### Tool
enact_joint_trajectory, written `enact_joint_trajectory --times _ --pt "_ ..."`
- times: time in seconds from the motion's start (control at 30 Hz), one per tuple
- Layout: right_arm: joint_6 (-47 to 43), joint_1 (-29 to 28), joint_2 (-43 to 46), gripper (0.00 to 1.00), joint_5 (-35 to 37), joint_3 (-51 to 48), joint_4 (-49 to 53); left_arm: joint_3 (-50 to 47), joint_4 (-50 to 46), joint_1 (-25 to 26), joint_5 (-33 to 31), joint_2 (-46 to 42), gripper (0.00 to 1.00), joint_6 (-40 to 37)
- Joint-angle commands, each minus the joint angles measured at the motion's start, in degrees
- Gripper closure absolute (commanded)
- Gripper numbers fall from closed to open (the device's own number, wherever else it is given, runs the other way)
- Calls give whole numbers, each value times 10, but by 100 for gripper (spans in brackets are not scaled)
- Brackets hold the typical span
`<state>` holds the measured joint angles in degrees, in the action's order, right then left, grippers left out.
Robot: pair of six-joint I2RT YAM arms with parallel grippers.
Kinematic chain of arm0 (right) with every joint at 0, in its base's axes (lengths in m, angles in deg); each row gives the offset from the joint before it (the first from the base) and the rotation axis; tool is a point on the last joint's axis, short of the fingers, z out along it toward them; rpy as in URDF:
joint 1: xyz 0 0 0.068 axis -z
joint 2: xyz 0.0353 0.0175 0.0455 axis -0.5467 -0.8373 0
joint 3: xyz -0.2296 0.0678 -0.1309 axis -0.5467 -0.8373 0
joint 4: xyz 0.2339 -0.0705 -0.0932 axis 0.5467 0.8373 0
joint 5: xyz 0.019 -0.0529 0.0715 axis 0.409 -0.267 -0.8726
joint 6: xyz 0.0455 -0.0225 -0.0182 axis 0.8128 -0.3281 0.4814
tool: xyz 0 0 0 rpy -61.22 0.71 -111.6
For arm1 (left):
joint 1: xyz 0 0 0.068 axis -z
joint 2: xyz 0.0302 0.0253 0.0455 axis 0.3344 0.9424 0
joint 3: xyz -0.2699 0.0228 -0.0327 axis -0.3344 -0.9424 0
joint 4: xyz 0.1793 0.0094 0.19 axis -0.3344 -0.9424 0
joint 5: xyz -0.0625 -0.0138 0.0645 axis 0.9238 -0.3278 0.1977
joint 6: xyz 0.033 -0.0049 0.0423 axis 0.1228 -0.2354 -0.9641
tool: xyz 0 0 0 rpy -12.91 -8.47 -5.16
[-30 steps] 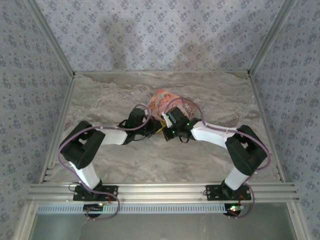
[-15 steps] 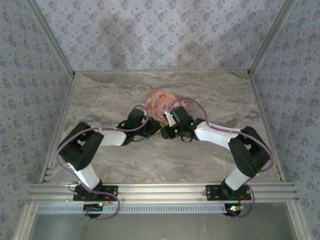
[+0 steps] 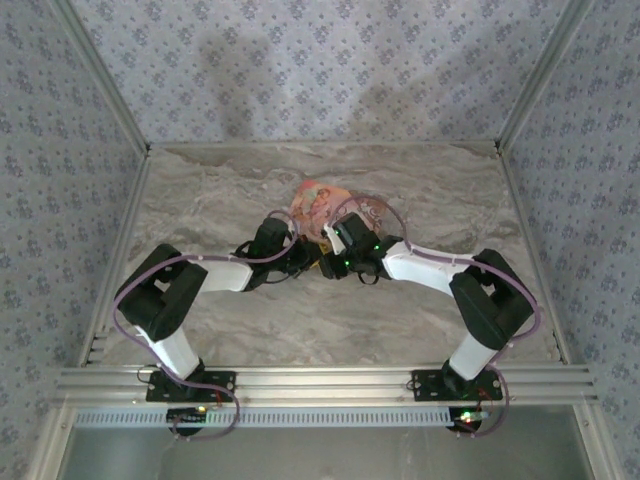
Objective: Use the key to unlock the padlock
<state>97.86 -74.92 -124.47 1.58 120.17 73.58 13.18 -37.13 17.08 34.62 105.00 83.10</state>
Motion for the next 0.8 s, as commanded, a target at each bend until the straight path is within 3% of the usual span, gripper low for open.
enact_joint_trajectory --times 0.0,0.2,0.27,0.33,0.53,0.57,0.7,0.77 --pt "-9 -3 -11 66 8 18 16 8 8 -5 14 -23 100 0" --pt "-8 -2 -17 70 2 17 14 7 8 -7 14 -28 100 0" --pt "-9 -1 -15 88 -8 15 9 6 8 -7 13 -29 100 -1" --pt "-7 2 -15 99 -16 13 7 3 9 -8 12 -30 100 0" --pt "-8 2 -12 100 -10 10 6 -5 4 -9 7 -35 100 -2" --pt "-12 1 -13 99 -8 10 8 -5 -4 -9 4 -37 98 -3" --pt "-36 -11 -16 100 14 12 17 -19 -43 -10 -19 -60 70 -11" --pt "-53 -17 -18 100 27 12 19 -29 -60 -12 -32 -77 64 -16"
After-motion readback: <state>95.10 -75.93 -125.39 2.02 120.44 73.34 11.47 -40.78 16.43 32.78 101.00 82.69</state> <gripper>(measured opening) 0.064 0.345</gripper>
